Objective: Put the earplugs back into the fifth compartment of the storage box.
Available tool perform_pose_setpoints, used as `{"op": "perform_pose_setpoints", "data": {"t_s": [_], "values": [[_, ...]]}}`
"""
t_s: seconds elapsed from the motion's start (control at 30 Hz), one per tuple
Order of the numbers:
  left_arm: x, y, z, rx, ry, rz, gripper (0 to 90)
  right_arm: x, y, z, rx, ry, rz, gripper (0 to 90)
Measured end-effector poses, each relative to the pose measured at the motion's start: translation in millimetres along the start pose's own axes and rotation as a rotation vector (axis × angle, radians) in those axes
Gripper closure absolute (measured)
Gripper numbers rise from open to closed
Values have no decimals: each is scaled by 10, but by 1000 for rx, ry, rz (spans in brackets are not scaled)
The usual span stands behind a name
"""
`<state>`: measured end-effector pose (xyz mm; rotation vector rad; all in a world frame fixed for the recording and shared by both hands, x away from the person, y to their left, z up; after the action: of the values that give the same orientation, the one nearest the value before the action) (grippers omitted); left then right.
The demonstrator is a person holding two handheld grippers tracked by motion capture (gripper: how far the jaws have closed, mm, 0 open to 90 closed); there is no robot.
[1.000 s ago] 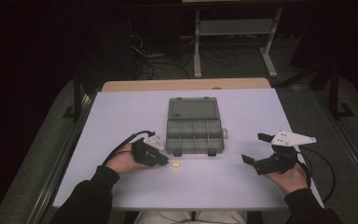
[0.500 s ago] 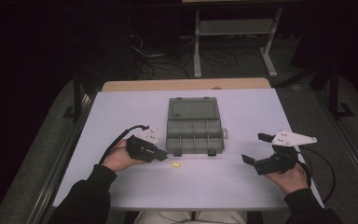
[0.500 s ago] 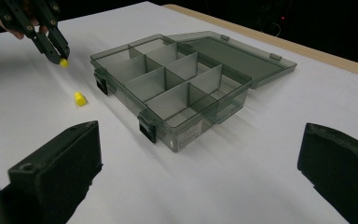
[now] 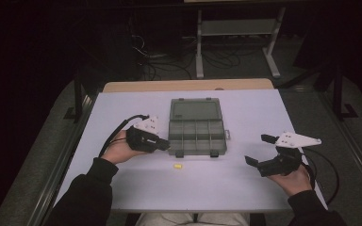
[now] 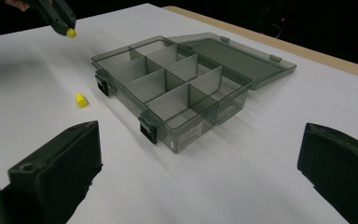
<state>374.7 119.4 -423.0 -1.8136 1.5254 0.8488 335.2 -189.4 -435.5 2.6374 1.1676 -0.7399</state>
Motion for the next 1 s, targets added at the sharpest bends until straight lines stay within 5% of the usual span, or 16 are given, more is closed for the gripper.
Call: {"op": "perform_pose_setpoints", "data": {"t_s": [0.5,1.0], "values": [[-20,-357,-219,-59,73,-48,819,5,-11,-5,-4,0,-4,0],[355,-472,-56,-93,9,-51,815,3,-18,-14,-6,3,-13,0]]}}
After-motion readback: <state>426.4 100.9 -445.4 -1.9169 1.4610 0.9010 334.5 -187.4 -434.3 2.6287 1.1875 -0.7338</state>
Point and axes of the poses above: each handheld gripper's, and its own axes: x roughly forward along the jaws, z roughly out of its underside, y roughly to its right, the point moved 9 cm from there along x, roughly forward along the jaws, and after that the axes turned 5 degrees about -y, right-handed, at the moved point
